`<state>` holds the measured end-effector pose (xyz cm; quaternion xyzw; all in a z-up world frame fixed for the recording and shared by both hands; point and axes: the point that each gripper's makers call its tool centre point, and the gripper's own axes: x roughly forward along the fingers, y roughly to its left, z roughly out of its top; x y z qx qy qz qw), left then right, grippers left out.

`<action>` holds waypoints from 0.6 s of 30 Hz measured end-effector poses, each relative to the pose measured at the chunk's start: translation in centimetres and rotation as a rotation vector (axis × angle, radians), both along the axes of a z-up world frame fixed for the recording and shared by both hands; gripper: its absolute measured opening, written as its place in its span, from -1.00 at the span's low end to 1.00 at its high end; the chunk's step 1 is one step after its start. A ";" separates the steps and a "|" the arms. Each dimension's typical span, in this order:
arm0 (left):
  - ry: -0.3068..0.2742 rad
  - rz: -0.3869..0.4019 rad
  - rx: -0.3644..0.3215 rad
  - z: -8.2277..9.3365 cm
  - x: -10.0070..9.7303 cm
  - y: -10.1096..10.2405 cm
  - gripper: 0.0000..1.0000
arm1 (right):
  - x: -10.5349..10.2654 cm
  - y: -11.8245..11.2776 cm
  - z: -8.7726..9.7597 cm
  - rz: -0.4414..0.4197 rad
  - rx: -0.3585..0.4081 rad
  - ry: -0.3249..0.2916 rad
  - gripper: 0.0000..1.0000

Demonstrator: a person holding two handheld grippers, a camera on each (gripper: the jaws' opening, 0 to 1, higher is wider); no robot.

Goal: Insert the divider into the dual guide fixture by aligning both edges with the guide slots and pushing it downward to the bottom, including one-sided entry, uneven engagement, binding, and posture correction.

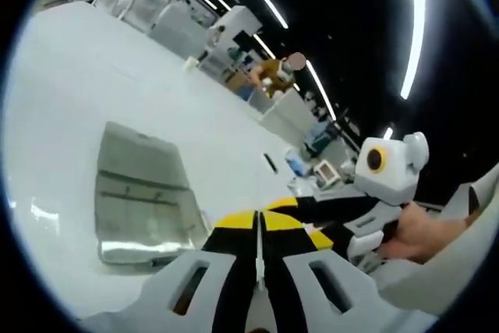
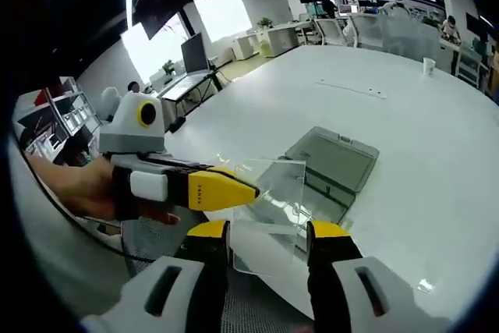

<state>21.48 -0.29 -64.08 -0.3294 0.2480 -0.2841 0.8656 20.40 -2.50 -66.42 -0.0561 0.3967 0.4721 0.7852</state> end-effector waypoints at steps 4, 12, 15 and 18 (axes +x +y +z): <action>-0.002 -0.004 0.001 0.0 -0.1 0.0 -1.00 | -0.1 0.0 0.1 0.019 0.013 -0.002 -0.28; -0.011 -0.016 -0.011 0.2 -0.6 0.3 -1.00 | -0.2 -0.4 0.4 0.037 0.059 0.028 -0.27; -0.012 -0.018 -0.018 0.3 -0.7 0.6 -1.00 | 0.1 -0.7 0.5 0.029 0.069 0.033 -0.28; -0.019 -0.021 -0.025 0.5 -0.7 0.7 -1.00 | 0.1 -0.9 0.6 0.032 0.082 0.037 -0.29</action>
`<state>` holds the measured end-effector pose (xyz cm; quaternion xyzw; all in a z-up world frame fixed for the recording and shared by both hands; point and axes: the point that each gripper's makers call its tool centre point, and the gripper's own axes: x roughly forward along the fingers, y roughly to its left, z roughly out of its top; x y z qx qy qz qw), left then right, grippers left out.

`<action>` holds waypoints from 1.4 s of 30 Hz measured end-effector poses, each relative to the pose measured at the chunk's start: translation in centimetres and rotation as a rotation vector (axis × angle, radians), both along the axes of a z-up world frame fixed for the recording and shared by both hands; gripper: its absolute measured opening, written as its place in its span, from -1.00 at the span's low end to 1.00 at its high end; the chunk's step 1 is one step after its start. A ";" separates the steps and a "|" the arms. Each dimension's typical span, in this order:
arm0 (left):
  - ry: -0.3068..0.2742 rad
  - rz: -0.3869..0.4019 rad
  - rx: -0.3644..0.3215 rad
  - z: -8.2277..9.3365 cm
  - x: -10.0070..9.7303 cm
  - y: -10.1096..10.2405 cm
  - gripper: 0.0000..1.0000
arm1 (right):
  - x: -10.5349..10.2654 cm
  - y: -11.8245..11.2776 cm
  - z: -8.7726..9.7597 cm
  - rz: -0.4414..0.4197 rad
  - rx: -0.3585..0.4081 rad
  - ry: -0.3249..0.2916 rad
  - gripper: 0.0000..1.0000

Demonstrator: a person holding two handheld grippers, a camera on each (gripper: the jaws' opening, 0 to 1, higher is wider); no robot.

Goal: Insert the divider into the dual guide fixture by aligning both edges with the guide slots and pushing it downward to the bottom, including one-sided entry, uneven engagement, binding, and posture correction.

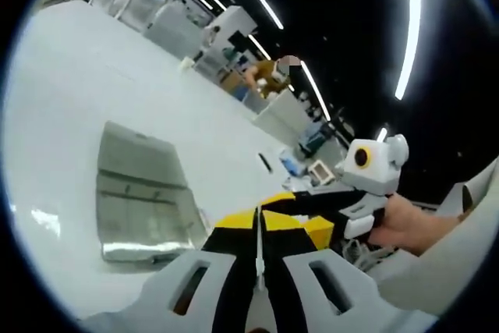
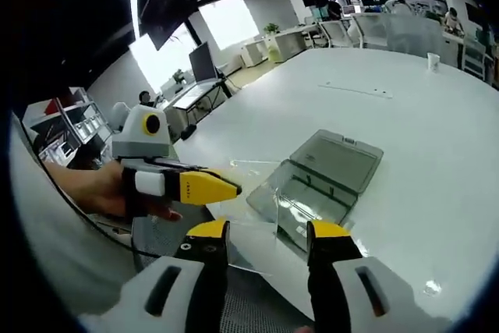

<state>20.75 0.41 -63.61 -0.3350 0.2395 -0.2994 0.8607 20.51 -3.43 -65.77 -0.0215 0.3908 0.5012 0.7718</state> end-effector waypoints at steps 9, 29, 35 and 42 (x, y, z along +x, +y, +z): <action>-0.017 -0.001 -0.019 0.4 -0.5 0.9 -1.00 | 0.0 -0.6 0.3 0.017 0.018 0.016 -0.32; -0.065 -0.060 -0.052 1.8 -0.6 1.6 -1.00 | -0.5 -0.5 1.5 0.110 0.089 0.050 -0.49; -0.080 -0.083 -0.051 2.0 -0.7 1.5 -1.00 | -1.0 -0.2 1.7 0.149 0.107 0.065 -0.51; -0.095 -0.107 -0.067 2.6 -0.8 1.2 -1.00 | -1.4 0.1 2.3 0.201 0.144 0.073 -0.57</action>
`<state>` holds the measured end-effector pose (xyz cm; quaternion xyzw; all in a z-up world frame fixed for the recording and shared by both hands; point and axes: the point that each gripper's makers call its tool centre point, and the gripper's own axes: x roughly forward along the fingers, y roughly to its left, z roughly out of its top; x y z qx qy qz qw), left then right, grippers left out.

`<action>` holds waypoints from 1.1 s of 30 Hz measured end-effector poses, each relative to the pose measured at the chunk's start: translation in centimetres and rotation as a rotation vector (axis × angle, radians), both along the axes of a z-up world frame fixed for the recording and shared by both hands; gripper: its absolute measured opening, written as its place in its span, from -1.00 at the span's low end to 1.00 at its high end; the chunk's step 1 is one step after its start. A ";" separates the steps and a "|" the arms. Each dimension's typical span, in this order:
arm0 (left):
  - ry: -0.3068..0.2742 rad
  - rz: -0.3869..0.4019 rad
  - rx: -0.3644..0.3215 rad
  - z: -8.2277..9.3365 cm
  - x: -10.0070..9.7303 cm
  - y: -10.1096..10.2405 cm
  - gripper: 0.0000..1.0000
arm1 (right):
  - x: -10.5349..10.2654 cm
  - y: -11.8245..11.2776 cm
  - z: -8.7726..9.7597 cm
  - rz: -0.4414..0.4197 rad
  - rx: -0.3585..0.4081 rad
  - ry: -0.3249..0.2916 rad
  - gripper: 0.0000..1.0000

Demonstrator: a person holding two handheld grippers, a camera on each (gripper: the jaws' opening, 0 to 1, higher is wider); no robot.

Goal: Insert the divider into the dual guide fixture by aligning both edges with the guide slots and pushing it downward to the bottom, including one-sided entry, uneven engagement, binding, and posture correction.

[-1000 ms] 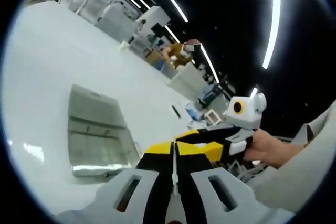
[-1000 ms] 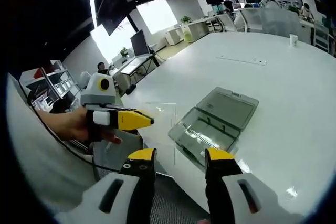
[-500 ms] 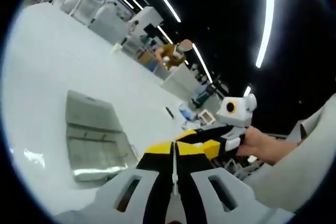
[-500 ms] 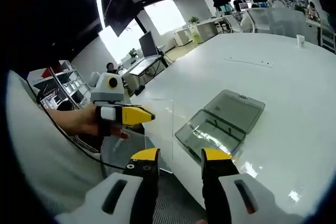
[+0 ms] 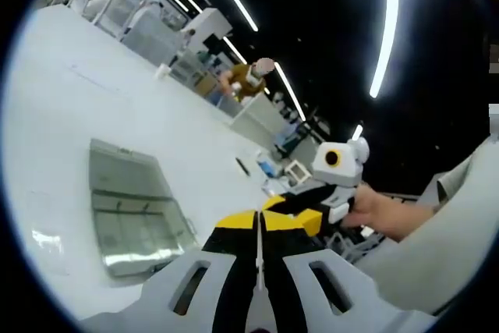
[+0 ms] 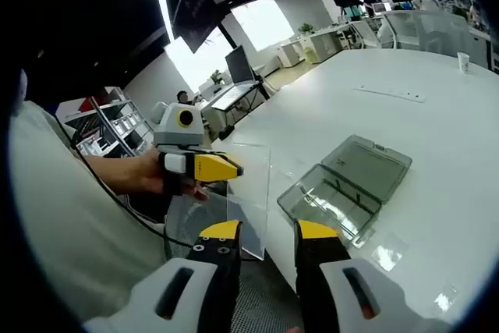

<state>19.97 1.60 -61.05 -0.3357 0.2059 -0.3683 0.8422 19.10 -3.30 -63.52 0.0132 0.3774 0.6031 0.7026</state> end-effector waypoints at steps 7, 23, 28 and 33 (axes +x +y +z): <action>-0.020 -0.035 -0.005 0.6 -0.2 -0.3 -1.00 | -0.3 0.2 0.4 0.041 0.028 0.016 -0.56; -0.057 -0.117 -0.048 1.7 -0.8 -1.5 -1.00 | -1.9 0.9 1.4 0.144 0.121 0.062 -0.60; -0.067 -0.143 -0.066 2.2 -1.0 -1.8 -1.00 | -2.5 1.2 2.3 0.178 0.177 0.095 -0.64; -0.076 -0.160 -0.082 2.6 -1.3 -2.0 -1.00 | -2.7 1.3 2.9 0.181 0.209 0.117 -0.69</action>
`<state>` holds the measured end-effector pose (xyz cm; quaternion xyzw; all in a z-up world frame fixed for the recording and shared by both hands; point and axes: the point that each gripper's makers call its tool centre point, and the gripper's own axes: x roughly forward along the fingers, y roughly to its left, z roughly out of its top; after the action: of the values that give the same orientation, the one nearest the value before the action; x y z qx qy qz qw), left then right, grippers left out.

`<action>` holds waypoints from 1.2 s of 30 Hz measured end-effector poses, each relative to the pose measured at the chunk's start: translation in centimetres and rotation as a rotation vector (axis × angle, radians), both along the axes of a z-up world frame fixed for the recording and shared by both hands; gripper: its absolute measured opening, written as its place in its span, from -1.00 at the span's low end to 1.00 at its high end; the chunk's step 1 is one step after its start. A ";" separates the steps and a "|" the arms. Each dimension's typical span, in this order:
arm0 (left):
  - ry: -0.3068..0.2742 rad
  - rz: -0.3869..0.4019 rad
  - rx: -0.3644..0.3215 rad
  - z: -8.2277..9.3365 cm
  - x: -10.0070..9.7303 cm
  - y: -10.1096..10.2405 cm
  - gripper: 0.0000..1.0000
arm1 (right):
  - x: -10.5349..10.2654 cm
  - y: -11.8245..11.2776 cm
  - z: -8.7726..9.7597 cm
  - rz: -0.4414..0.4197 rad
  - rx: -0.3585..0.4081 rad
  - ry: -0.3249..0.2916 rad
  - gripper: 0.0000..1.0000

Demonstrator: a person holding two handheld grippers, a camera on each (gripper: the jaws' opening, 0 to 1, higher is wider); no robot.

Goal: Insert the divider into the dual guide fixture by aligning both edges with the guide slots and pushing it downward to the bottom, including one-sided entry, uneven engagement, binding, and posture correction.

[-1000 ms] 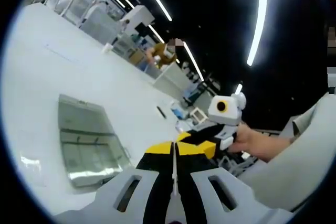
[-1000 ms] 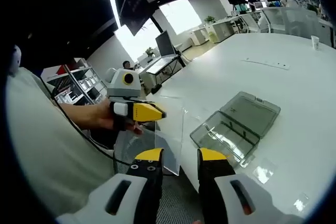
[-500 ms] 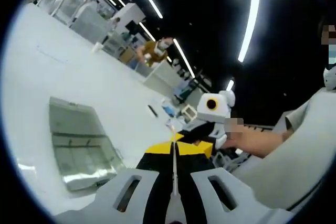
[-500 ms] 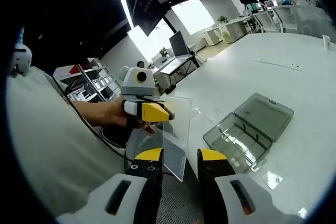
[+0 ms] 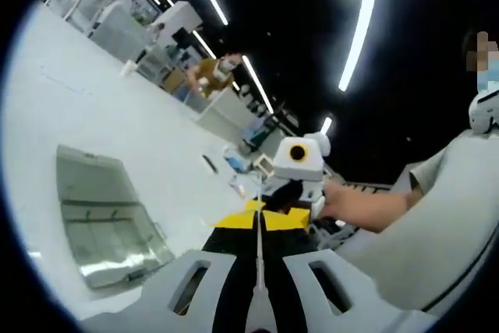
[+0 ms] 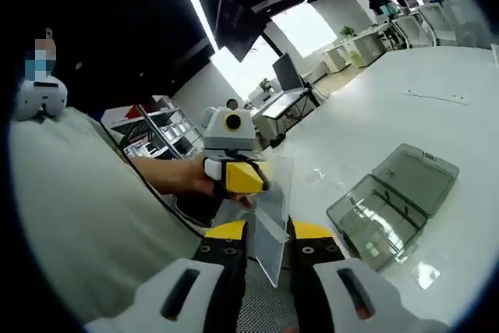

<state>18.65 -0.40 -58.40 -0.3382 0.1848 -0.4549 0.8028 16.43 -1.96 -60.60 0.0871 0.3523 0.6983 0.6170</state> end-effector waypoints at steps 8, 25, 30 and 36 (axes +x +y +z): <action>-0.013 -0.022 -0.023 0.5 -0.3 -0.3 -1.00 | 0.3 -0.1 1.1 -0.011 0.064 0.058 -0.78; -0.040 -0.042 -0.063 1.7 -0.4 -0.7 -1.00 | -0.6 -0.1 1.4 0.029 0.090 0.125 -0.81; -0.041 -0.043 -0.069 1.8 -0.4 -0.7 -1.00 | -0.5 -0.1 1.6 0.024 0.111 0.144 -0.87; -0.043 -0.045 -0.075 1.9 -0.4 -0.8 -1.00 | -0.7 -0.1 1.6 0.028 0.109 0.154 -0.87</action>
<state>18.21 -1.19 -56.55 -0.3538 0.1579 -0.4865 0.7831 15.70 -2.09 -59.04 0.1693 0.3615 0.7161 0.5726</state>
